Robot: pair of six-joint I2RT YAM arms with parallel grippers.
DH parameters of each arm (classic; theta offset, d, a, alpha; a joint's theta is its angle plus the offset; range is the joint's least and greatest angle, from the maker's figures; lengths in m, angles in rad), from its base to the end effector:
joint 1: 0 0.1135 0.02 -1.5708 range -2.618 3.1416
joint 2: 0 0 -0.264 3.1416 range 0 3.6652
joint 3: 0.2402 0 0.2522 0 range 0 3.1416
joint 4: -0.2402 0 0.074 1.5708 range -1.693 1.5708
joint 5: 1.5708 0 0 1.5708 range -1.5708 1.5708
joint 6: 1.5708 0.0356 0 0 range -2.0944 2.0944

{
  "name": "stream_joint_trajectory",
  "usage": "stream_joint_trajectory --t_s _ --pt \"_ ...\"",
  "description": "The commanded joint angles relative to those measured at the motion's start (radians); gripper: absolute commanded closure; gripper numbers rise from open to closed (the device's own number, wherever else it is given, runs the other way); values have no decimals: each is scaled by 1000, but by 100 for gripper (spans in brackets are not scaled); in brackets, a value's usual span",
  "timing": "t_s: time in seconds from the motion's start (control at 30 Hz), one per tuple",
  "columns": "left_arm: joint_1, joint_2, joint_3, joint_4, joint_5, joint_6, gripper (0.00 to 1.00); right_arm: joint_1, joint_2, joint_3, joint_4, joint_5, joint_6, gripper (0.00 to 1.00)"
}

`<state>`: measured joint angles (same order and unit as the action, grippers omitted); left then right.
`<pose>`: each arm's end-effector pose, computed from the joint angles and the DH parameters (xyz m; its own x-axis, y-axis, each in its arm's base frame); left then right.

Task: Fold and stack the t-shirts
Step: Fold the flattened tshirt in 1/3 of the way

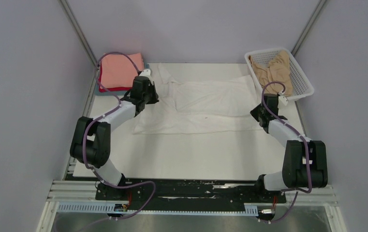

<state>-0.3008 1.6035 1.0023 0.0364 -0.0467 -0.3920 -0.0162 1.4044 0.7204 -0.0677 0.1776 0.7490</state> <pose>0.3416 -0.1042 0.2296 -0.5711 -0.2224 -0.7902 0.0434 0.9531 -0.2996 0.2836 -0.0109 0.1911 -0.4013 0.6768 -0.6172 0.5711 0.7117 0.4091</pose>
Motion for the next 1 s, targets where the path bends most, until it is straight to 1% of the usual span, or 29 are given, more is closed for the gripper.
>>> stream_joint_trajectory --t_s 0.0,0.03,0.07,0.1,0.17,0.23,0.27,0.3,0.33,0.4,0.5,0.53,0.57,0.6,0.7,0.83,0.9,0.97 --pt "8 122 187 -98 12 72 74 -2 23 68 58 21 -38 90" --pt "8 135 226 -149 4 73 52 -2 23 69 58 17 -41 84" --pt "9 148 239 -167 -11 73 31 -1 20 70 58 12 -45 80" --pt "8 151 254 -187 -17 71 8 0 15 69 59 10 -45 75" --pt "9 142 264 -204 -28 60 1 4 -5 65 58 4 -51 70" --pt "9 115 266 -219 -16 40 0 12 -30 62 44 0 -62 61" --pt "9 91 263 -227 14 19 0 13 -44 60 34 -3 -67 56" --pt "9 78 251 -227 27 7 0 39 -62 56 27 -7 -74 48" --pt "8 46 240 -221 87 -11 0 59 -78 53 18 -8 -80 40" --pt "2 -8 192 -206 141 -53 0 98 -114 44 -8 -5 -96 33" --pt "-2 -97 67 -166 199 -117 0 145 -154 19 -29 -22 -119 21" --pt "-4 -112 5 -131 213 -148 0 157 -153 10 -29 -35 -120 12" --pt "-4 -132 -24 -110 230 -163 0 165 -141 4 -26 -48 -120 3" --pt "-3 -135 -78 -67 234 -190 0 175 -119 3 -19 -61 -123 0" --pt "-4 -90 -115 -46 238 -228 0 203 4 50 0 -107 -155 0" --pt "-3 18 -83 -85 233 -263 0 239 192 159 -5 -146 -181 0" --pt "-3 46 -76 -100 232 -270 0 244 247 180 -17 -160 -178 0" --pt "-2 55 -87 -104 228 -274 0 246 261 162 -29 -161 -166 0"
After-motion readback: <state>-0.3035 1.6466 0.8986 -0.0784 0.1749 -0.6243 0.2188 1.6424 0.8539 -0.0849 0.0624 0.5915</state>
